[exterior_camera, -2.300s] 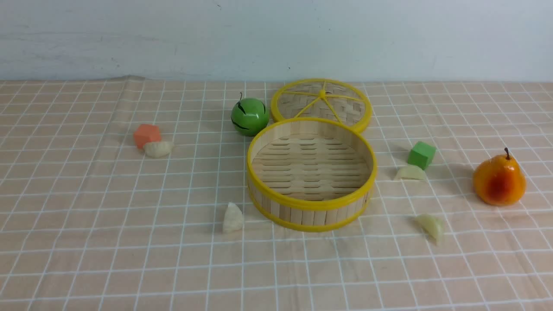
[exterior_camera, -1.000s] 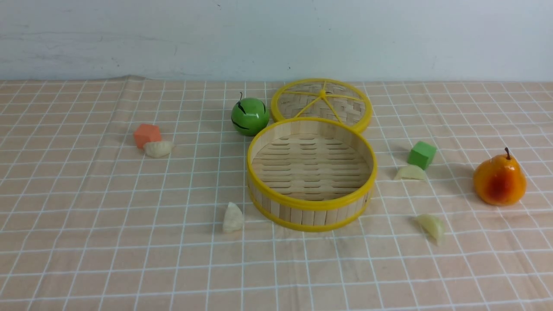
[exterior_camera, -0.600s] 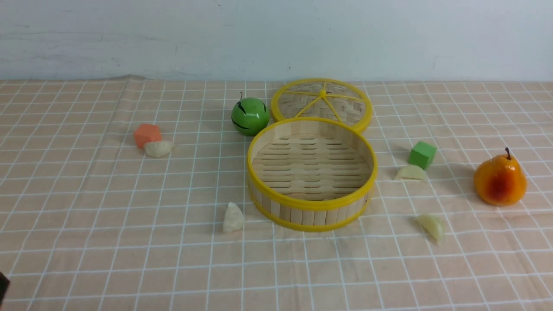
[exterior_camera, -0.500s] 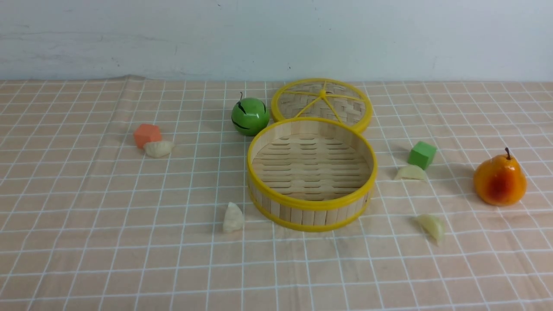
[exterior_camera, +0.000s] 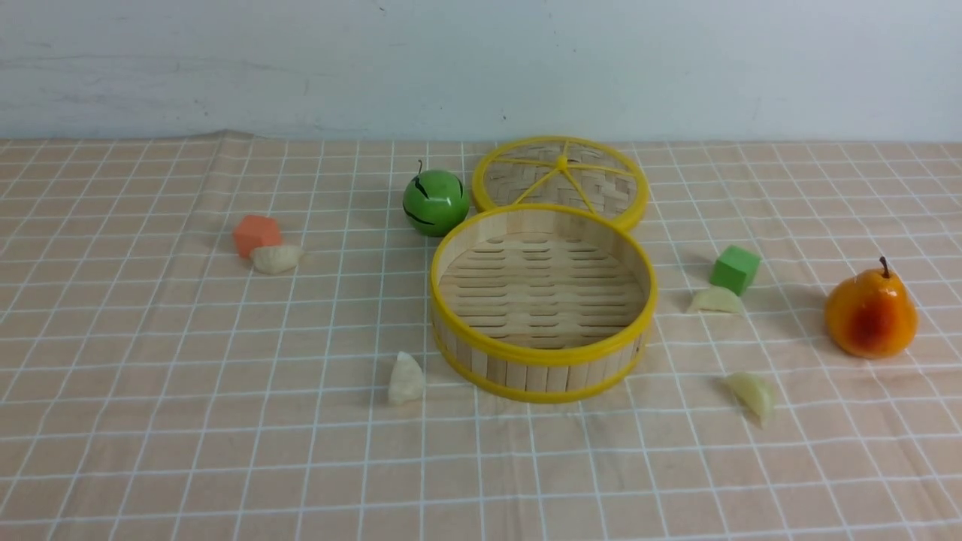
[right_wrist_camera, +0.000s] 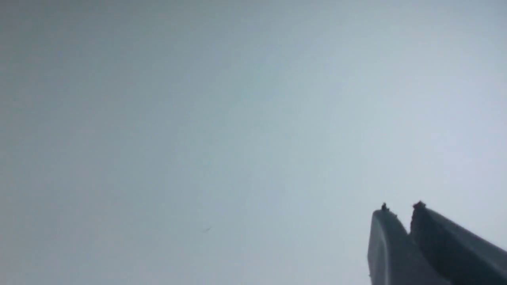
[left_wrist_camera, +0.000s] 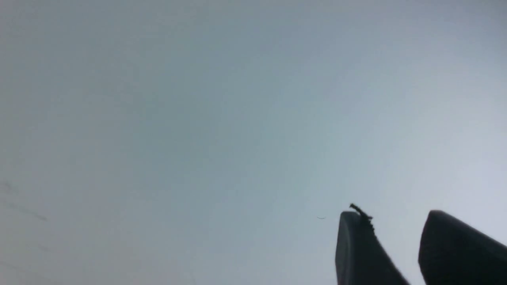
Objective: Put the dumplings into the steamer on the table with the brown tablecloth.
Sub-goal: 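Reach for and grasp a dumpling on the table with the left gripper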
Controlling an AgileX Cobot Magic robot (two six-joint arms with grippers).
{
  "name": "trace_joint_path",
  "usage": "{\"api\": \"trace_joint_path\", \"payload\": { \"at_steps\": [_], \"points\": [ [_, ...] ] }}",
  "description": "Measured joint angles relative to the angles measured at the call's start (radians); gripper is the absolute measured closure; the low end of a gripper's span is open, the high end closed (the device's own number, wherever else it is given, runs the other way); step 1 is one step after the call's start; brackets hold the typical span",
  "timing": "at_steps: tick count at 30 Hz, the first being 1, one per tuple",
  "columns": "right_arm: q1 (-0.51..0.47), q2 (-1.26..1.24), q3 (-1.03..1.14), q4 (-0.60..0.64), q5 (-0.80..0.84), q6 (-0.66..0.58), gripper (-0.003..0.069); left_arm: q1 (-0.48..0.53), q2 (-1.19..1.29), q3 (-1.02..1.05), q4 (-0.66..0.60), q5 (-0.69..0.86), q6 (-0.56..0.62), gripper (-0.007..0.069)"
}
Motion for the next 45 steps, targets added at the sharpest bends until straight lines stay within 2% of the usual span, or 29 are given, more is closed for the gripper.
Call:
{"api": "trace_joint_path", "payload": {
  "at_steps": [2, 5, 6, 7, 11, 14, 16, 17, 19, 22, 24, 25, 28, 35, 37, 39, 42, 43, 44, 45],
  "points": [
    [0.000, 0.021, -0.057, -0.001, 0.102, 0.032, 0.0564, 0.000, 0.029, -0.079, -0.006, 0.086, -0.033, 0.0443],
    [0.000, 0.108, -0.185, -0.002, 0.269, 0.047, 0.0585, 0.000, 0.144, -0.268, 0.009, 0.242, -0.028, 0.0568],
    [0.000, 0.115, -0.202, -0.002, 0.280, 0.047, 0.0588, 0.000, 0.163, -0.279, 0.014, 0.251, -0.023, 0.0587],
    [0.000, 0.180, -0.270, -0.005, 0.367, 0.043, 0.0618, 0.000, 0.247, -0.366, 0.030, 0.316, 0.002, 0.0636],
    [0.000, 0.345, -0.380, -0.023, 0.576, -0.001, 0.0671, 0.000, 0.464, -0.485, 0.053, 0.377, 0.081, 0.0638],
    [0.000, 0.483, -0.410, -0.030, 0.719, -0.025, 0.0673, 0.000, 0.651, -0.525, 0.055, 0.423, 0.100, 0.0638],
    [0.000, 0.583, -0.411, -0.029, 0.820, -0.031, 0.0673, 0.000, 0.804, -0.570, 0.055, 0.542, 0.078, 0.0638],
    [0.000, 0.602, -0.411, -0.027, 0.840, -0.032, 0.0673, 0.000, 0.818, -0.575, 0.055, 0.554, 0.073, 0.0638],
    [0.009, 0.728, -0.419, 0.010, 0.973, -0.035, 0.0673, 0.000, 1.020, -0.675, 0.058, 0.738, 0.045, 0.0638],
    [0.060, 0.818, -0.464, 0.055, 1.069, -0.067, 0.0673, 0.000, 1.195, -0.810, 0.058, 0.935, 0.042, 0.0638],
    [0.110, 0.865, -0.515, 0.070, 1.120, -0.114, 0.0673, 0.000, 1.316, -0.916, 0.059, 1.036, 0.042, 0.0638],
    [0.110, 0.865, -0.520, 0.070, 1.125, -0.118, 0.0673, 0.000, 1.339, -0.927, 0.059, 1.051, 0.042, 0.0638],
    [0.202, 0.944, -0.575, 0.076, 1.181, -0.183, 0.0673, 0.000, 1.506, -1.119, 0.059, 1.121, 0.083, 0.0638],
    [0.261, 0.990, -0.581, 0.076, 1.177, -0.198, 0.0670, 0.000, 1.717, -1.328, 0.062, 1.096, 0.188, 0.0638],
    [0.261, 0.992, -0.582, 0.075, 1.161, -0.200, 0.0669, 0.000, 1.806, -1.397, 0.062, 1.095, 0.211, 0.0620],
    [0.261, 0.993, -0.582, 0.068, 1.138, -0.202, 0.0669, 0.000, 1.890, -1.465, 0.063, 1.097, 0.216, 0.0550],
    [0.261, 0.993, -0.582, 0.051, 1.111, -0.202, 0.0669, 0.000, 1.985, -1.549, 0.063, 1.099, 0.217, 0.0431],
    [0.261, 0.993, -0.582, 0.043, 1.100, -0.202, 0.0669, 0.000, 2.035, -1.594, 0.066, 1.099, 0.217, 0.0340],
    [0.261, 0.993, -0.582, 0.041, 1.098, -0.202, 0.0669, 0.000, 2.042, -1.601, 0.066, 1.100, 0.217, 0.0312],
    [0.261, 0.993, -0.582, 0.040, 1.095, -0.202, 0.0669, 0.000, 2.081, -1.632, 0.071, 1.101, 0.218, 0.0245]
  ]
}}
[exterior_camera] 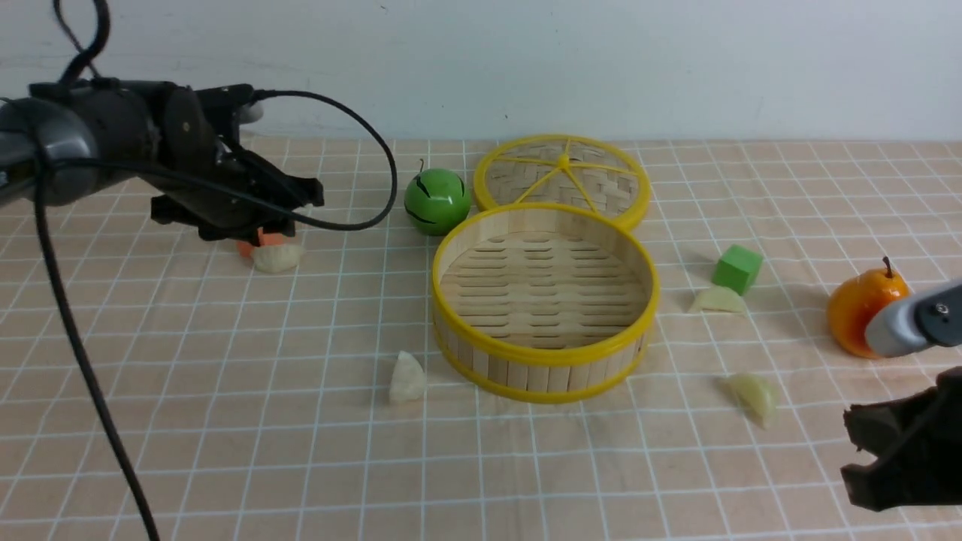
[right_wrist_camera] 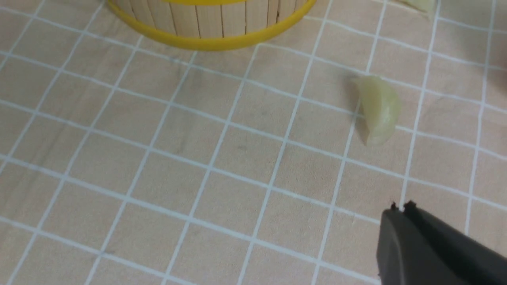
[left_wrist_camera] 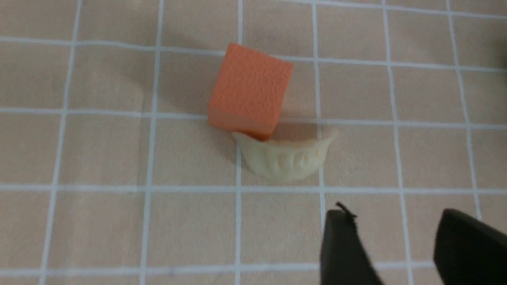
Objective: Put the dumplings into the steamer on the table with the brown tablecloth.
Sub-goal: 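Reach for and grasp a dumpling on the table with the left gripper, then place the dumpling into the bamboo steamer basket with the left gripper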
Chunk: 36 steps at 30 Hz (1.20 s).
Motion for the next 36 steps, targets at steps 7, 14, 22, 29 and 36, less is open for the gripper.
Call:
{"api": "trace_joint_path", "payload": {
  "at_steps": [7, 14, 22, 29, 36],
  "points": [
    [0.000, 0.000, -0.001, -0.006, -0.012, 0.000, 0.0669, 0.000, 0.178, -0.182, 0.125, 0.002, -0.137, -0.0034],
    [0.000, 0.000, -0.001, -0.008, -0.014, 0.000, 0.0662, 0.000, 0.243, -0.242, 0.321, 0.008, -0.455, 0.0063],
    [0.000, 0.000, -0.001, -0.008, -0.019, -0.001, 0.0659, 0.002, 0.247, -0.246, 0.220, 0.100, -0.509, 0.0338],
    [0.000, 0.000, -0.001, 0.000, -0.019, 0.000, 0.0659, 0.001, 0.241, -0.249, 0.061, 0.179, -0.326, 0.0375],
    [0.000, 0.000, -0.001, 0.005, -0.021, 0.000, 0.0654, 0.000, 0.234, -0.249, 0.016, 0.237, -0.149, 0.0370]
  ]
}}
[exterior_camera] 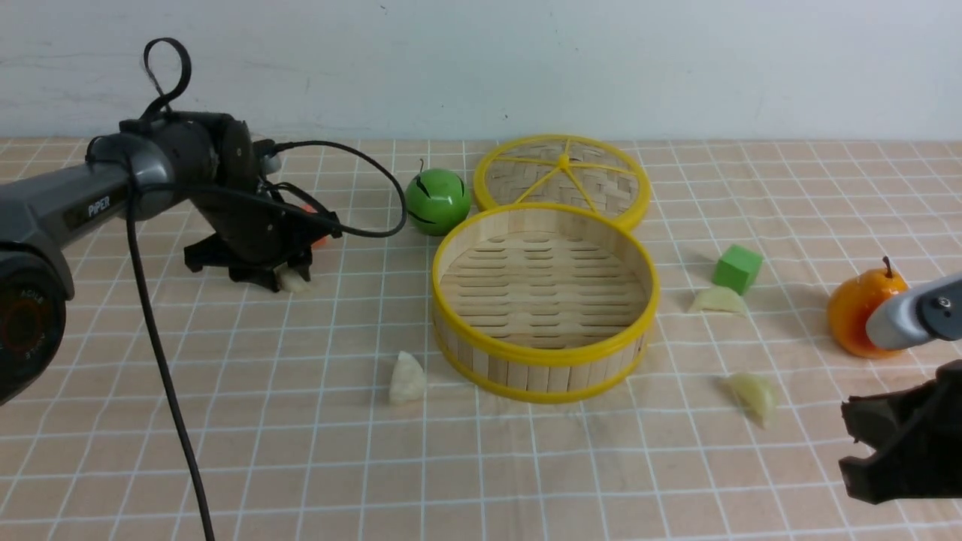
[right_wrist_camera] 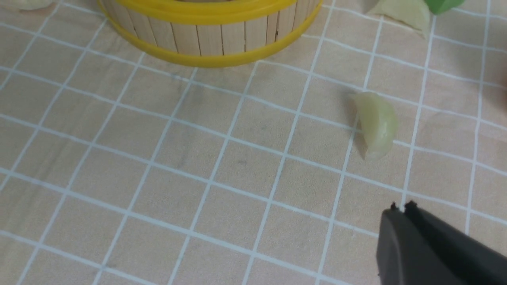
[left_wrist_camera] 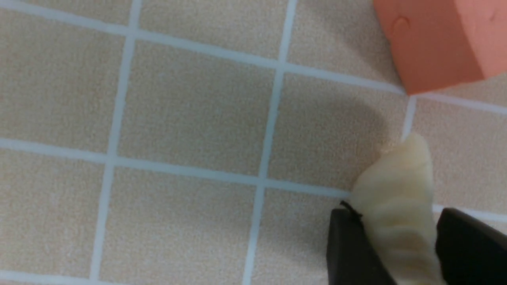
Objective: Put the dumplings into the steamer on the table with the brown tablecloth.
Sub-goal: 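Place the dumpling into the bamboo steamer basket with the left gripper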
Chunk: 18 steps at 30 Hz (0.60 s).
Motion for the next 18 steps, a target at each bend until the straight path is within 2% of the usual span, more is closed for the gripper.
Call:
{"api": "trace_joint_path", "payload": {
  "at_steps": [3, 10, 14, 18],
  "points": [
    [0.000, 0.000, 0.000, 0.002, 0.000, 0.000, 0.0651, 0.000, 0.000, -0.001, 0.000, 0.009, 0.036, 0.0470],
    [0.000, 0.000, 0.000, 0.003, -0.002, 0.000, 0.0649, -0.010, -0.034, 0.000, -0.036, 0.078, 0.081, 0.0466],
    [0.000, 0.000, 0.000, 0.003, -0.008, 0.000, 0.0649, -0.109, -0.150, 0.000, -0.124, 0.111, 0.218, 0.0466],
    [0.000, 0.000, 0.000, 0.003, -0.010, 0.000, 0.0648, -0.243, -0.225, -0.003, -0.168, 0.070, 0.270, 0.0466]
  ]
}}
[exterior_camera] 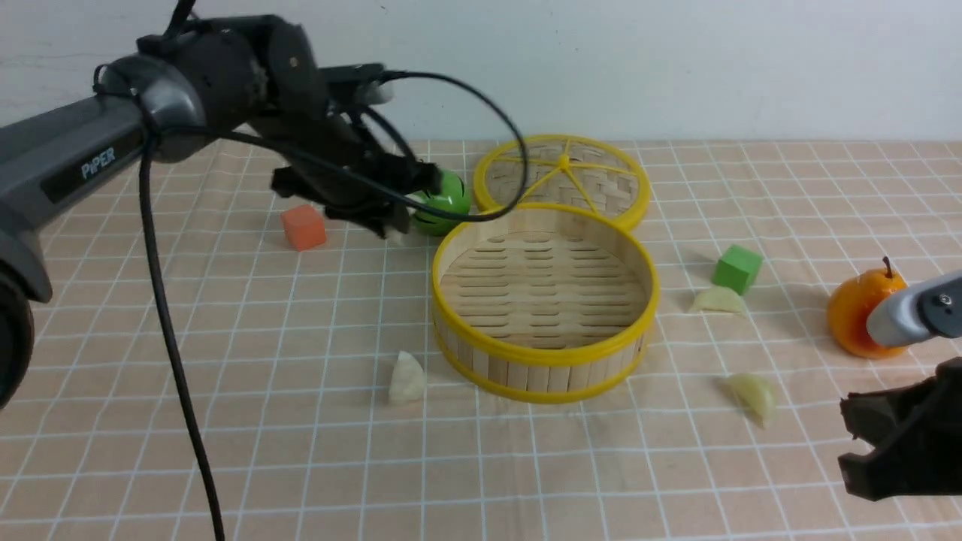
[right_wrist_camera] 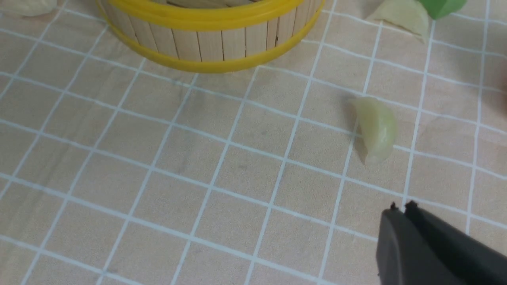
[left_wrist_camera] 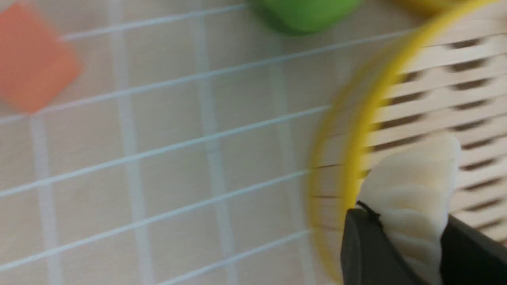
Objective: Put the dumplings into the steamer on the table with the brown tablecloth.
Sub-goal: 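Place the dumpling into the bamboo steamer basket with the left gripper, then reach for and grasp a dumpling on the table with the left gripper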
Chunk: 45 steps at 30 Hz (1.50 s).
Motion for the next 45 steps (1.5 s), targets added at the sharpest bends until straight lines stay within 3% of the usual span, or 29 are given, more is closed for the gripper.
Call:
{"api": "trace_joint_path", "payload": {
  "at_steps": [6, 11, 17, 19, 21, 26, 28, 31, 40, 45],
  "points": [
    [0.000, 0.000, 0.000, 0.000, 0.000, 0.000, 0.0645, -0.113, 0.062, 0.000, 0.036, -0.129, 0.009, 0.0466],
    [0.000, 0.000, 0.000, 0.020, 0.000, 0.000, 0.0643, -0.126, 0.150, 0.002, 0.076, -0.218, -0.006, 0.0450],
    [0.000, 0.000, 0.000, 0.045, 0.001, 0.000, 0.0638, -0.126, 0.170, -0.004, 0.088, -0.230, -0.080, 0.0203],
    [0.000, 0.001, 0.000, 0.045, 0.001, 0.000, 0.0638, -0.126, 0.155, -0.013, 0.088, -0.201, -0.094, 0.0171],
    [0.000, 0.001, 0.000, 0.045, 0.001, 0.000, 0.0638, -0.126, 0.084, -0.060, 0.089, -0.074, -0.114, 0.0127],
    [0.000, 0.001, 0.000, 0.037, 0.001, 0.000, 0.0638, -0.126, -0.083, -0.111, 0.153, 0.193, -0.121, 0.0145],
    [0.000, 0.001, 0.000, 0.036, 0.001, 0.000, 0.0634, -0.126, -0.172, -0.088, 0.208, 0.331, -0.154, 0.0186],
    [0.000, 0.001, 0.014, 0.037, -0.017, 0.000, 0.0631, -0.121, -0.217, 0.020, 0.228, 0.358, -0.199, 0.0216],
    [0.000, 0.001, 0.032, 0.082, -0.033, 0.000, 0.0627, -0.118, -0.159, 0.460, 0.230, -0.037, -0.297, 0.0230],
    [0.000, 0.001, 0.035, 0.083, -0.031, 0.000, 0.0627, -0.118, -0.111, 0.483, 0.229, -0.153, -0.313, 0.0230]
  ]
}}
